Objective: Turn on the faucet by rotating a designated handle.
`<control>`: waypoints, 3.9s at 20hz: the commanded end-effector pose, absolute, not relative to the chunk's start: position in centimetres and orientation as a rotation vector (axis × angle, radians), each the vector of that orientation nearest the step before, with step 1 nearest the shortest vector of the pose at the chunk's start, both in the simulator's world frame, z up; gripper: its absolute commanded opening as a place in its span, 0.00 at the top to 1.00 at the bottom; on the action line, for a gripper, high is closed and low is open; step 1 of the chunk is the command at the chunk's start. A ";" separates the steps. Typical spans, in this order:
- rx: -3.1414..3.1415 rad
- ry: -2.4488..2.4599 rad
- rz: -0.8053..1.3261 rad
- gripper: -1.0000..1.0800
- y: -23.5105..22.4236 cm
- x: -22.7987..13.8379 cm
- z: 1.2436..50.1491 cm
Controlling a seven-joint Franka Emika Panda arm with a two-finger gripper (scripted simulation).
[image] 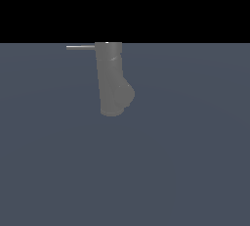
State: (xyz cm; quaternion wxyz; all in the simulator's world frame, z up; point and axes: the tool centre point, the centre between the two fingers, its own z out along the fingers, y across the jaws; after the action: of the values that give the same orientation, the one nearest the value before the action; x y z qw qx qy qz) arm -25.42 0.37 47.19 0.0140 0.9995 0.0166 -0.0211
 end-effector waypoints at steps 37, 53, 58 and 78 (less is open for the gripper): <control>3.212 -0.467 -0.073 1.00 3.3 -14.9 47.1; 3.068 -1.076 -0.142 1.00 7.5 -4.3 42.5; 2.985 -1.255 -0.148 1.00 9.1 -1.3 40.3; 2.575 -1.832 -0.055 1.00 16.4 8.2 30.1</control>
State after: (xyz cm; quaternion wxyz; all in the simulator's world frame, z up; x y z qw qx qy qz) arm 7.72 15.92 30.75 -0.0119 0.8225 -0.5682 -0.0215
